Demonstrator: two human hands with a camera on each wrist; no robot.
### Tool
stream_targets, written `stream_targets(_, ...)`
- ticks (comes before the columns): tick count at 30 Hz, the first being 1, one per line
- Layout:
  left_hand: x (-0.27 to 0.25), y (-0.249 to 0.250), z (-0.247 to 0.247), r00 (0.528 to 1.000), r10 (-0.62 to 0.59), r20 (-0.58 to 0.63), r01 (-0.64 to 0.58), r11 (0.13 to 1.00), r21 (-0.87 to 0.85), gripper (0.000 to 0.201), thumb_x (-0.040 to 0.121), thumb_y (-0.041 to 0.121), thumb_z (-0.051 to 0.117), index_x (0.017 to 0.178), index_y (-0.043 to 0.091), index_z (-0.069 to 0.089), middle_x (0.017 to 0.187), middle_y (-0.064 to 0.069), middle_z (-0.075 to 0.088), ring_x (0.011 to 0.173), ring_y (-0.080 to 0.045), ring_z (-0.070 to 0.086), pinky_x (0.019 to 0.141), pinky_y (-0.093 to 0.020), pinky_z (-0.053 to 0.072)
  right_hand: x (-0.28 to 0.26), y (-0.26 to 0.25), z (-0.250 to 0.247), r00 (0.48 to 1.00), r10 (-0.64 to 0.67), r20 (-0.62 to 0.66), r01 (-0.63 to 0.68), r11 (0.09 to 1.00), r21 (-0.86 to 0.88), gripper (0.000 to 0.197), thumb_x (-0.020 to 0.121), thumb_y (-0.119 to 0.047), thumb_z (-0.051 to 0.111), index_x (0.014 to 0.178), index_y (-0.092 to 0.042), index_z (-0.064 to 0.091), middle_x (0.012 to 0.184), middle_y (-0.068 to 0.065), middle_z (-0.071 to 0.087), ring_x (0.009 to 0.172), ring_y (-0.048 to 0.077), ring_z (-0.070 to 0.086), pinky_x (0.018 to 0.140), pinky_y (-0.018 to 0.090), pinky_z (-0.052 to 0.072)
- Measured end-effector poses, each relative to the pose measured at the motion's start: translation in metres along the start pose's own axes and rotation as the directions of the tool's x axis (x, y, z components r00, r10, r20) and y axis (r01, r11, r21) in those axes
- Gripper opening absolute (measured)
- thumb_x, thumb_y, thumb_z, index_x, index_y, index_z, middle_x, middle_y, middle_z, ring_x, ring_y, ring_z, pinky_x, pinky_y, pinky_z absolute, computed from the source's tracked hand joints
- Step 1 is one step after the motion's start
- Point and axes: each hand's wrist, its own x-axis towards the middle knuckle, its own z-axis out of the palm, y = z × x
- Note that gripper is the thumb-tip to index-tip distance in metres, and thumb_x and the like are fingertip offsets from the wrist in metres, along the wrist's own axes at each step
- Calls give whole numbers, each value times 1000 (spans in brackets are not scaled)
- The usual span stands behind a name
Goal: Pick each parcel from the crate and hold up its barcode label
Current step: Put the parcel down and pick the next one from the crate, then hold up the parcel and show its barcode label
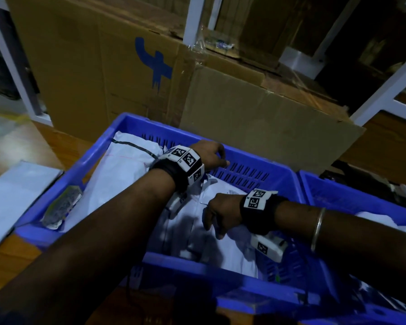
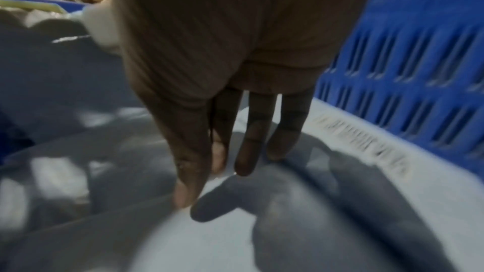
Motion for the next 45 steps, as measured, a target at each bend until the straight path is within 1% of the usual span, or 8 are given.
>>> stream_targets(5, -1, 1, -2, 1000, 7, 5, -7, 1000, -5, 37, 92, 45, 60, 118, 19, 62, 116, -7, 64, 105, -24, 59, 84, -31, 48, 5, -6, 7, 998, 7, 61, -9, 1000, 22, 42, 72, -11, 83, 113, -14, 72, 105, 4, 72, 100, 17, 62, 54, 0, 31)
stream_targets(14, 0, 3, -2, 1000, 8, 8, -8, 1000, -25, 38, 90, 46, 61, 119, 21, 61, 115, -9, 65, 103, -24, 61, 89, -36, 52, 7, -9, 24, 990, -20, 137, 31, 996, -81, 44, 78, -18, 80, 119, -7, 68, 119, 10, 67, 111, 27, 59, 82, 21, 37)
stream_targets(24, 0, 1, -4, 1000, 13, -14, -14, 1000, -19, 39, 90, 47, 60, 121, 24, 60, 112, -7, 64, 102, -22, 59, 78, -26, 45, -40, 17, -12, 993, 50, -111, -32, 987, 160, 26, 83, -18, 76, 108, -13, 70, 101, -1, 69, 87, 7, 56, 78, 20, 40)
stream_targets(29, -1, 1, -4, 999, 25, -44, -27, 998, -48, 32, 92, 42, 59, 119, 24, 61, 100, -4, 69, 98, -19, 62, 83, -26, 48, -69, 34, -30, 957, 79, -280, 19, 943, 331, 24, 81, -11, 78, 102, -5, 71, 95, 3, 72, 69, -12, 56, 71, 6, 41)
stream_targets(34, -3, 1, -5, 997, 24, -71, -29, 997, -71, 24, 94, 25, 54, 115, 24, 64, 87, -3, 66, 100, -23, 64, 82, -27, 49, -89, 43, -37, 922, 60, -382, 181, 806, 564, 15, 81, -4, 75, 91, -14, 70, 86, -2, 70, 81, 8, 61, 81, 37, 52)
stream_targets(37, -5, 4, -7, 995, 36, -98, -44, 996, -82, 27, 94, 17, 50, 115, 23, 65, 101, -10, 70, 103, -24, 62, 79, -26, 45, -102, 44, -44, 896, 93, -434, 256, 689, 678, 18, 78, -16, 78, 92, -7, 69, 92, 12, 70, 86, 25, 63, 82, 50, 53)
stream_targets(42, -9, 10, -12, 983, 113, -143, -129, 986, -106, 26, 96, 16, 50, 116, 11, 65, 122, -13, 64, 115, -28, 57, 88, -31, 43, -123, 43, -62, 793, 205, -573, 358, 605, 711, 25, 89, 6, 61, 114, 1, 61, 100, 18, 68, 83, 10, 69, 67, 18, 54)
stream_targets(45, -12, 11, -13, 972, 151, -182, -179, 972, -149, 58, 82, 47, 41, 107, 1, 66, 112, -20, 67, 105, -30, 60, 81, -33, 45, -126, 47, -67, 736, 298, -608, 350, 602, 718, 20, 91, 4, 60, 111, 4, 61, 84, 8, 66, 70, 6, 66, 56, 21, 53)
